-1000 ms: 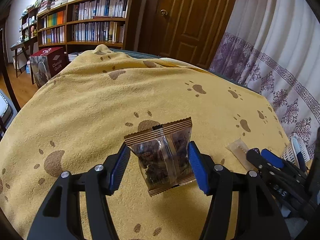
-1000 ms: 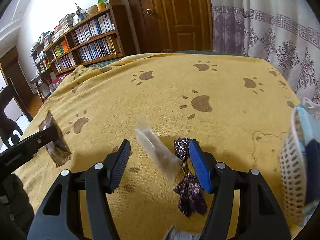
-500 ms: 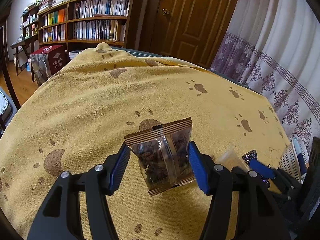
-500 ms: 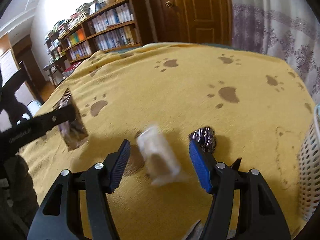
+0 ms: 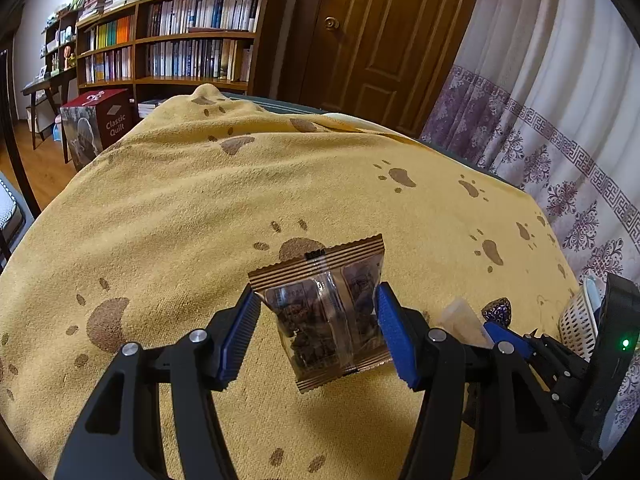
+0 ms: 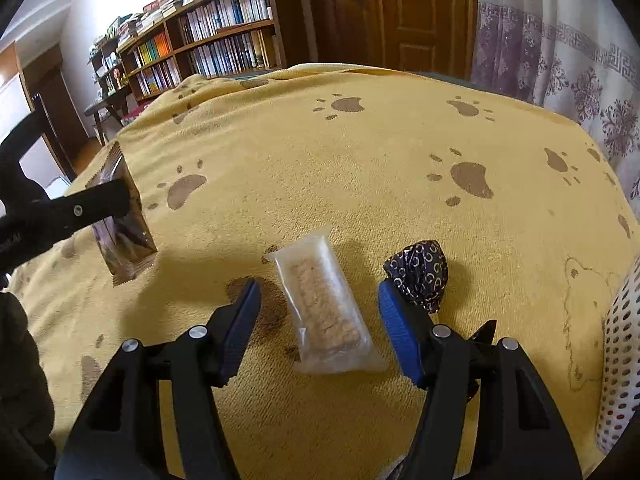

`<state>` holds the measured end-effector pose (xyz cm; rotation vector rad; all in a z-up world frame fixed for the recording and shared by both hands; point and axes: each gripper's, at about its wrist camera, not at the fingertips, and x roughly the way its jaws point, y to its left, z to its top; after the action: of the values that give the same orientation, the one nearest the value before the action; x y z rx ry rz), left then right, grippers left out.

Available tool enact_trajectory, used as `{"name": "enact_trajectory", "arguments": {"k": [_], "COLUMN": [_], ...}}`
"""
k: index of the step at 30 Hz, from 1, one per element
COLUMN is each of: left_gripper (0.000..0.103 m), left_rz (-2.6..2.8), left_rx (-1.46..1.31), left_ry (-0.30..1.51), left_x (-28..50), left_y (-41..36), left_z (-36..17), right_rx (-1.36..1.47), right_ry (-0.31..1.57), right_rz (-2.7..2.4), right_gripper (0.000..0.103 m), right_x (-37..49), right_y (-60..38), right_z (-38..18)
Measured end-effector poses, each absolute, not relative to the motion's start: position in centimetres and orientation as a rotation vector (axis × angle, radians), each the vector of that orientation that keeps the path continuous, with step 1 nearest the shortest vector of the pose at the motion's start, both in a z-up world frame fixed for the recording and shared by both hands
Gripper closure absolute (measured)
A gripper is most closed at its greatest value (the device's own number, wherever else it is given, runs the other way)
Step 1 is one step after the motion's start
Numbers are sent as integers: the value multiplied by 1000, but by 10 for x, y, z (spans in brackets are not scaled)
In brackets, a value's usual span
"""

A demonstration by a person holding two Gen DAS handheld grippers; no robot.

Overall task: Organize snacks
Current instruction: 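Grasp the clear packet of tan snack with the right gripper while the left holds the brown packet, then carry the clear tan-snack packet with the right gripper into the basket and release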

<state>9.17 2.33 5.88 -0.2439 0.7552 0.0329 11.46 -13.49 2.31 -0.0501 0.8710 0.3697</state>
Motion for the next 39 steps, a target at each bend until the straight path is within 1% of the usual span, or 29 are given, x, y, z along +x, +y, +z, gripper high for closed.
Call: {"name": "enact_trajectory", "arguments": {"k": [1,2,3,4,5,6,39], "left_gripper": [43,43,43,43,43,43,43], "left_rz": [34,34,34,33,32,30,-24], "left_rx": [-244,-244,-245,-245,-244,-244,-207], "left_ry": [756,757,758,757,755,754,716], "left_x": [92,92,93,93,92,92,79], "left_y": [24,24,24,24,23,23,6], "left_z": [58,58,58,58,59,59,69], "right_rx": [-71,-87,-111,-114,-114,-117,46], "right_ry": [868,864,858,857,856,856,737], "right_rz": [357,346,334,334,335,334,298], "right_gripper": [45,52,56,62,69,73,73], "right_x": [113,112,110,110,109,108,34], "right_y": [-133,-132,-131,-131,-131,-131,-175], "right_z": [22,22,21,21,22,23,80]}}
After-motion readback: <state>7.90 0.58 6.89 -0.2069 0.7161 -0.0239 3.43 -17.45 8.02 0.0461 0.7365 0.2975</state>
